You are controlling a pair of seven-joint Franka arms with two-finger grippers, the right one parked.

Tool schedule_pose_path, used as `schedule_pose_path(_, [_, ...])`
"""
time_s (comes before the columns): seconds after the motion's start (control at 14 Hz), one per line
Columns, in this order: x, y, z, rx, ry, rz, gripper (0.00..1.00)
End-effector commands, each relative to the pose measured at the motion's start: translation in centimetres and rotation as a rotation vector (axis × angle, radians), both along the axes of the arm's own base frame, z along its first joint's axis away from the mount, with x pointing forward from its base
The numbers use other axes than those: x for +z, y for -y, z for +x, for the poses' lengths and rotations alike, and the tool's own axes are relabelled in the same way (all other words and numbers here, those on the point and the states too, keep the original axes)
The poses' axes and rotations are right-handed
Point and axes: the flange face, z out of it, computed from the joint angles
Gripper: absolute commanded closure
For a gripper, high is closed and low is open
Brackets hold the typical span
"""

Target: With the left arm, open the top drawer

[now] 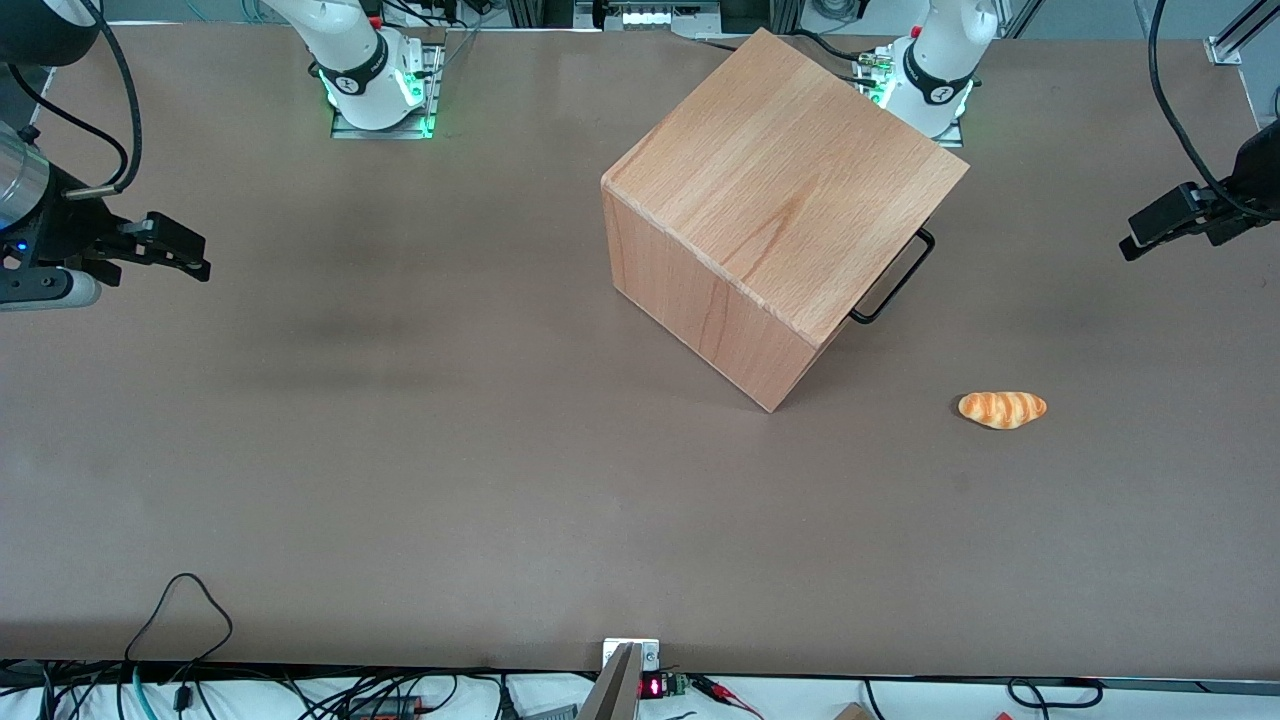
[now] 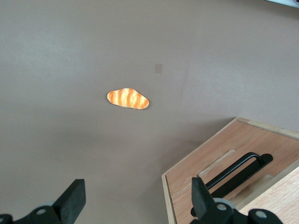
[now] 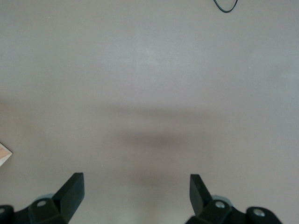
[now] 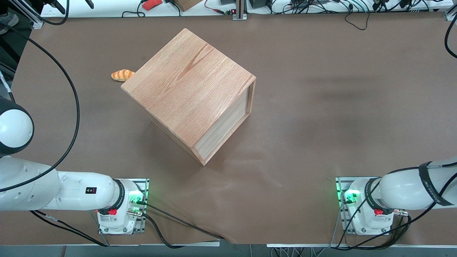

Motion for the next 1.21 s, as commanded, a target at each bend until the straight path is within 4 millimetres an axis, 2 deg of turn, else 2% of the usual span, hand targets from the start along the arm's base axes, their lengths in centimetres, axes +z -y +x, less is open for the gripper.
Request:
schedule_pose_path(0.0, [0.5, 0.5, -0.5, -0.007, 0.013, -0.02, 0.0])
schedule_pose_path(0.79, [0.4, 0.0, -0.2, -0.008, 0.012, -0.019, 0.0])
schedule_pose_path(1.0, [-1.3, 0.0, 0.4, -0.005, -0.027, -0.019, 0.0])
schedule_pose_path(1.14, [-1.0, 0.1, -0.2, -0.009, -0.037, -0.019, 0.0])
